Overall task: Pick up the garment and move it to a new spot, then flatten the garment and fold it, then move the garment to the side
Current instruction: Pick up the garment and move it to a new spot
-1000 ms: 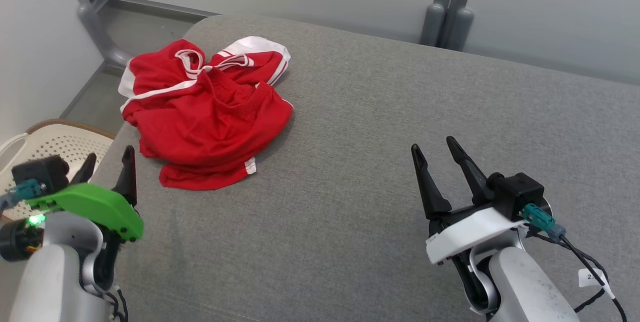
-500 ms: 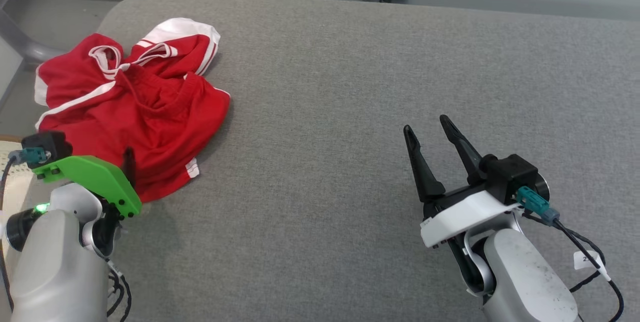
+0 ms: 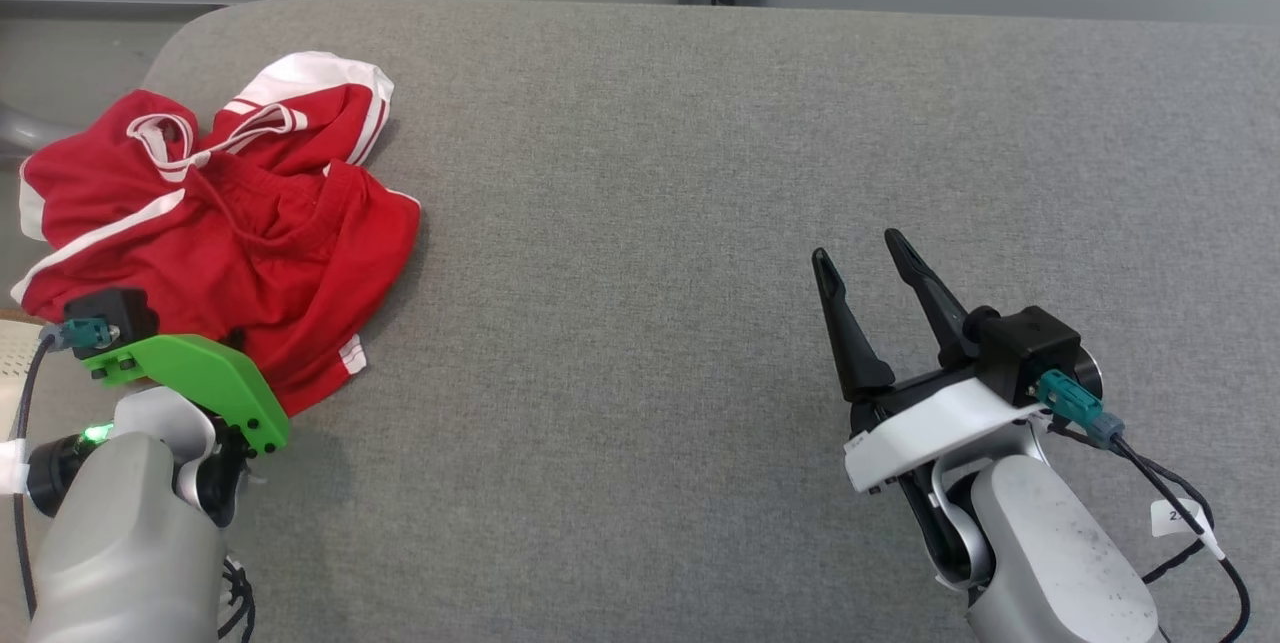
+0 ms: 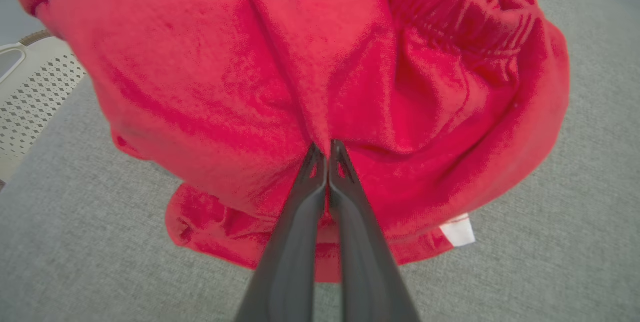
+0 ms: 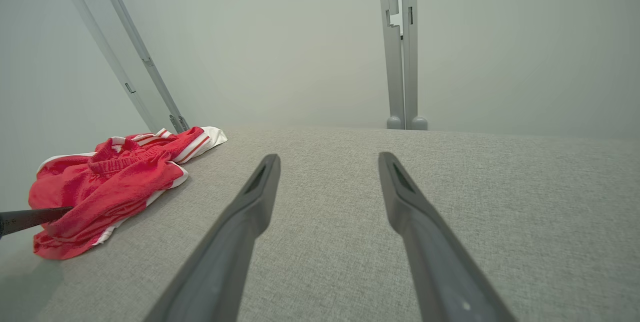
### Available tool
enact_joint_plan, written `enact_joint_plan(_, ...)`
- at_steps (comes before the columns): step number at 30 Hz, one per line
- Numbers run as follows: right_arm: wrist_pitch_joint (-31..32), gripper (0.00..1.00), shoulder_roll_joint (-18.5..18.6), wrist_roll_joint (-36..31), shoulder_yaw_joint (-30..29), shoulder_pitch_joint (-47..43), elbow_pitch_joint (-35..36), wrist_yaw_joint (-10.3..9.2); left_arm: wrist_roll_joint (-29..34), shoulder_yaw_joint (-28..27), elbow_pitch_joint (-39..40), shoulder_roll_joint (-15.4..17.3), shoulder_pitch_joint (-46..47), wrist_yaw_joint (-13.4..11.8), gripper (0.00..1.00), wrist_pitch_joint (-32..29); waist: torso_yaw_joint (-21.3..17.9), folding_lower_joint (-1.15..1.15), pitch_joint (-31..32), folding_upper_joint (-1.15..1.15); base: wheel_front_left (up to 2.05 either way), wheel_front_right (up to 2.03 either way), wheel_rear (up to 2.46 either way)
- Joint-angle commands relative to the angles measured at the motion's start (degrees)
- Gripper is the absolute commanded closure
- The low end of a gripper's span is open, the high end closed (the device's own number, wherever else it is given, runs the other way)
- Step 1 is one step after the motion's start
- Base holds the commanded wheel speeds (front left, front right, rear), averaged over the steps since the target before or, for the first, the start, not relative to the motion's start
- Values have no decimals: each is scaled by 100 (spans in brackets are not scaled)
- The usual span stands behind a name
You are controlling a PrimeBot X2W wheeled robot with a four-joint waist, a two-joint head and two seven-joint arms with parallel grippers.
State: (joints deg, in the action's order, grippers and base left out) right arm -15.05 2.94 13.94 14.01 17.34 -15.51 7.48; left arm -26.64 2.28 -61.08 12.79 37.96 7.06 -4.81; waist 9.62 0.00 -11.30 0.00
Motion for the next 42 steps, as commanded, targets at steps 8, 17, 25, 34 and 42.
enact_joint_plan(8, -19, 0, 0, 173, -29, -135, 16, 2, -110, 540, 492, 363, 357, 46, 100, 192, -11, 0, 384, 0, 0, 0, 0)
enact_joint_plan(17, -19, 0, 4, 353, -144, -281, 124, 2, -840, 1231, 2294, 959, 428, 47, 100, -334, -312, 0, 635, 0, 0, 0, 0)
enact_joint_plan(25, -19, 0, 2, 384, -208, -264, 158, 2, -1377, 1517, 4321, 923, 162, 47, 100, -842, -882, 0, 749, 0, 0, 0, 0)
enact_joint_plan(34, -19, 0, 4, 290, -530, -209, 249, 2, -1721, 1611, 6190, 478, 35, -235, 100, -1097, -1682, 0, 680, 0, 0, 0, 0)
enact_joint_plan(42, -19, 0, -3, 227, -890, -146, 378, 2, -1547, 1957, 6162, 123, -679, -313, 100, -604, -2070, 0, 406, 0, 0, 0, 0)
